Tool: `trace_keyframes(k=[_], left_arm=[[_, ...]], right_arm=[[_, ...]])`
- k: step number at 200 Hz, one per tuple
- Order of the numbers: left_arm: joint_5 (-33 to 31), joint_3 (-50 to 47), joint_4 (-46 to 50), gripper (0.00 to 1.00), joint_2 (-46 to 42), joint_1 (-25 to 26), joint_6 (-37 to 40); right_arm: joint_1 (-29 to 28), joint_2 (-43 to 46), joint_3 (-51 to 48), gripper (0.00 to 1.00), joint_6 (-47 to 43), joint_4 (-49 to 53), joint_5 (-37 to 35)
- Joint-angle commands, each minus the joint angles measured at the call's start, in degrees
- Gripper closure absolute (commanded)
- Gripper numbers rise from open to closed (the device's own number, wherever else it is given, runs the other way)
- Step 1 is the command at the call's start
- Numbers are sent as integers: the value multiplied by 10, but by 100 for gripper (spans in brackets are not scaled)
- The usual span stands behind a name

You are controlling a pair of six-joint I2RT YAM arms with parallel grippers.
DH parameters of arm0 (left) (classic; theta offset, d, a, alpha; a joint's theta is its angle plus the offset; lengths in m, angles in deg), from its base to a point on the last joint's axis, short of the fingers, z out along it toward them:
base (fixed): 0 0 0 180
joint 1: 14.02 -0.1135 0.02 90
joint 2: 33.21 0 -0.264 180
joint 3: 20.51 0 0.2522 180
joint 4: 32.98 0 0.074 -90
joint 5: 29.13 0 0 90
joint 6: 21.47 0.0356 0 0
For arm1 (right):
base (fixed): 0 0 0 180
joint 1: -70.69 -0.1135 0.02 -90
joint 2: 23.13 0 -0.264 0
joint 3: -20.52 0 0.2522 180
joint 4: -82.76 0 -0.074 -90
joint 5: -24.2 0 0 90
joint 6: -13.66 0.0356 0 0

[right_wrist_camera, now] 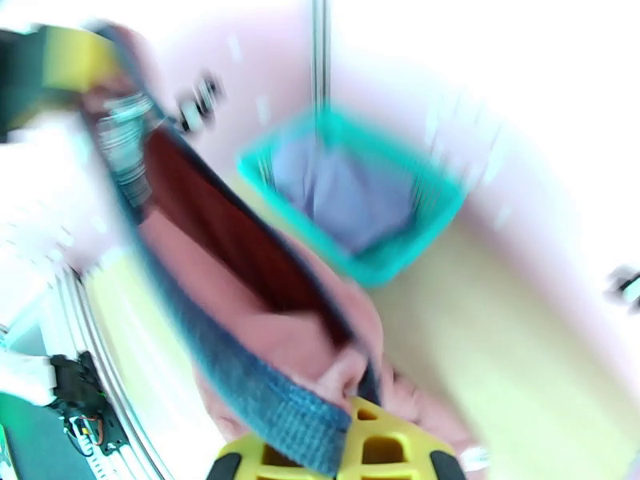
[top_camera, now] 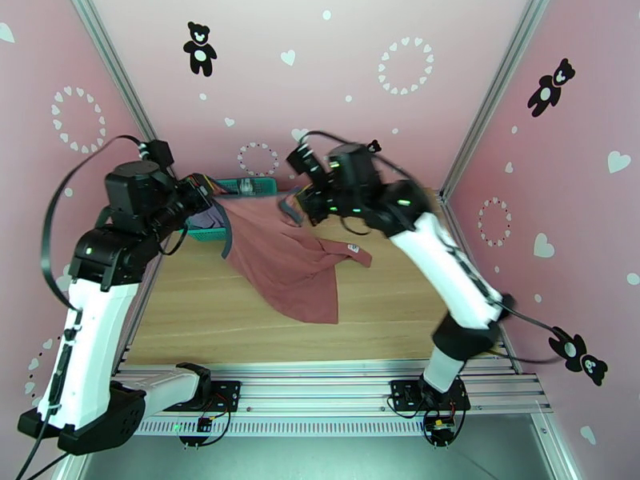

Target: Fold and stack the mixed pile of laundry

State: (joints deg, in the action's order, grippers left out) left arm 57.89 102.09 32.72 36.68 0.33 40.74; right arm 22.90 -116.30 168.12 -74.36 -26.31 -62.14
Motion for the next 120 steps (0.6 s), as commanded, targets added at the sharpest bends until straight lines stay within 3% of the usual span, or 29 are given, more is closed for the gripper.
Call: trace_keyframes(k=[1,20,40,88,105,120], left_arm=[[25,72,2,100,8,-3,24],[30,132,16,100,16,-3,27],[44,178,17,100,31,-3,25],[88,227,-16,100,129,9,14],[103,231,-43,100,188,33,13],[123,264,-58,100,263,62,16]], right_arm=[[-10,23,5,100,-37,93,39],[-15,58,18,100,-40,98,50],[-15,88,18,100,-42,92,15],[-3,103,-53,100,-114,32,-257],[42,96,-97,100,-130,-6,-330],[99,90,-123,100,-118,-25,-344]])
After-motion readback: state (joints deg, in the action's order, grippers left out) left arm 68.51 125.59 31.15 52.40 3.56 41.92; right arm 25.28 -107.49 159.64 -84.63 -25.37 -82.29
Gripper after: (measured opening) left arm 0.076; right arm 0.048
